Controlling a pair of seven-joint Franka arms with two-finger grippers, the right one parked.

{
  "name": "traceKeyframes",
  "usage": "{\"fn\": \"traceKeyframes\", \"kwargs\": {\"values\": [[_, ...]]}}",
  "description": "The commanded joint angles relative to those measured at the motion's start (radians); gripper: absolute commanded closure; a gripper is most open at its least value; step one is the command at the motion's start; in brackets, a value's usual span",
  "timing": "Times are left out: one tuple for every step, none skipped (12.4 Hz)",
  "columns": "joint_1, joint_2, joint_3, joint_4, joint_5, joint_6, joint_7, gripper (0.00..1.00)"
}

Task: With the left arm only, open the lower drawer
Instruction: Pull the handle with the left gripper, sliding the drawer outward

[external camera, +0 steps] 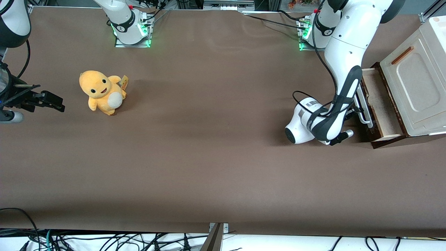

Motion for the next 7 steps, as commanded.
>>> {"fn": "traceKeyframes", "kwargs": {"values": [[-0.025,-0.003,-0.017,0.029,-0.069,-0.031,-0.029,0.89],[-0.025,-0.003,-0.017,0.029,-0.069,-0.031,-0.029,0.89],[-0.025,-0.002,-0.017,0.029,-0.069,-0.031,-0.029,0.89],[-0.025,-0.003,-0.017,0.029,-0.069,-0.031,-0.029,0.89],[-0.025,-0.003,-0.017,0.029,-0.069,-0.031,-0.029,0.89],[-0.025,-0.002,-0.017,0.029,-0.071,-0.032,-0.029,0.89],[-0.025,-0.003,-0.019,0.029,-0.075,-0.035,-0.029,0.89]]}}
